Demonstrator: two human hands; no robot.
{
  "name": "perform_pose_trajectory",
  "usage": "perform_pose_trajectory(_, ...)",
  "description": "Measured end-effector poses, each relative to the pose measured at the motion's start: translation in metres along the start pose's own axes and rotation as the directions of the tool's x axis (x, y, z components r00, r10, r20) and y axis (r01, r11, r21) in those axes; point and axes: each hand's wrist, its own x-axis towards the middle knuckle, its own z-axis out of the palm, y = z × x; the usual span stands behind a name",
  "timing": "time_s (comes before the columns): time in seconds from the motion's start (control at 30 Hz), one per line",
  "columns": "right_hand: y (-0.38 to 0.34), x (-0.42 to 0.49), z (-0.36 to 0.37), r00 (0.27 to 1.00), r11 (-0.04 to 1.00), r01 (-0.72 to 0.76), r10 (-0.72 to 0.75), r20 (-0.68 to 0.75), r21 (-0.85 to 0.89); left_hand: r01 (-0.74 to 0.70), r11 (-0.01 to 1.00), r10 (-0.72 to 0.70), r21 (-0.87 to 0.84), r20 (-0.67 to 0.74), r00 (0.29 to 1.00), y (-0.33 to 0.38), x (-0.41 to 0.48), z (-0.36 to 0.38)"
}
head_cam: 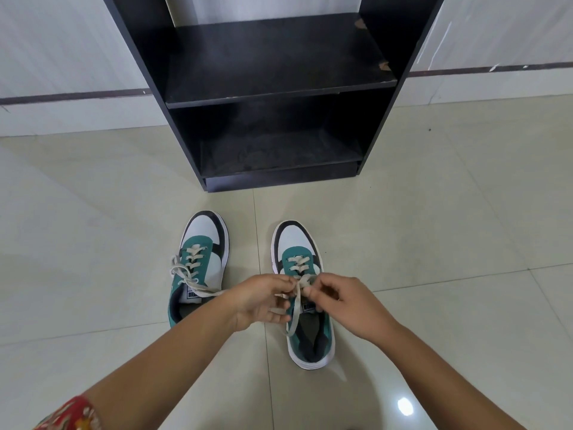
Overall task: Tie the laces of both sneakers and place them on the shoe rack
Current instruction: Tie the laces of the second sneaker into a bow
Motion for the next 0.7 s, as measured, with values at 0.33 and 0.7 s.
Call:
perform_pose_trajectory(0.33, 0.006, 0.006, 0.015, 0.993, 0.923, -0.122, 0.11, 0.054, 0.365, -0.216, 0.892, 0.226, 0.397, 0.023, 0.974, -0.004, -0.005, 0.007)
perform_pose_trajectory(0.7, 0.002, 0.005, 0.014, 0.991, 0.868, -0.13, 0.096, 0.095, 0.479, 0.047, 0.989, -0.057, -0.143, -0.063, 0.996, -0.001, -0.008, 0.004)
